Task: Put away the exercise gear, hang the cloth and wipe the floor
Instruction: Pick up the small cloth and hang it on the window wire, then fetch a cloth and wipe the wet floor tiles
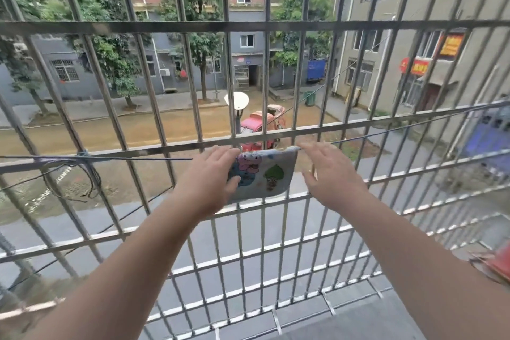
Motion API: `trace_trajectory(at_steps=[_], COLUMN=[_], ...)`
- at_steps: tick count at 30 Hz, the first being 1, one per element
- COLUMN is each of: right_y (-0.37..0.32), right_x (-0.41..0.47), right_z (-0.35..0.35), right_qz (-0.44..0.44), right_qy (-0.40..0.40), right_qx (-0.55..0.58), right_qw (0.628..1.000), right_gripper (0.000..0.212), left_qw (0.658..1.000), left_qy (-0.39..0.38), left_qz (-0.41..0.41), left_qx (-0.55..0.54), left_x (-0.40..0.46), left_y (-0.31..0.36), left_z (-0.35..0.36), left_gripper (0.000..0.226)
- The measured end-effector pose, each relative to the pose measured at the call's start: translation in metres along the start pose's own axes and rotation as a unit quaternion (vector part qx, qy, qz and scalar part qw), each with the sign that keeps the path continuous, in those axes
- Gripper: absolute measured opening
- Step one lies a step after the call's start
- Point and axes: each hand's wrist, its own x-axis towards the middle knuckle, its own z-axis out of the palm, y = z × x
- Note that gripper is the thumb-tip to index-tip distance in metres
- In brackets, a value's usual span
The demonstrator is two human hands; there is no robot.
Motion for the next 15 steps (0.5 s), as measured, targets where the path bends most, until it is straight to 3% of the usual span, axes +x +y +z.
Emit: trace_trajectory(at_steps=[5, 15], right_y=[0.011, 0.041], right_x=[-0.084, -0.258], right_z=[-0.013, -0.02], right_qz=[0.082, 0.212], right_qy=[-0.014, -0.063], right_qx=[-0.03, -0.044], right_qw=[0.996, 0.974], right_gripper=[0.063, 0.068], left_qw=[0.995, 0.981], left_qy=[-0.03, -0.1], left_qz=[0.089, 0.164], left_qx=[0.021, -0.035], left_x=[-0.021, -0.076], left_y=[0.044, 0.143], left_z=[0.045, 0.1], left_gripper=[0.07, 0.07])
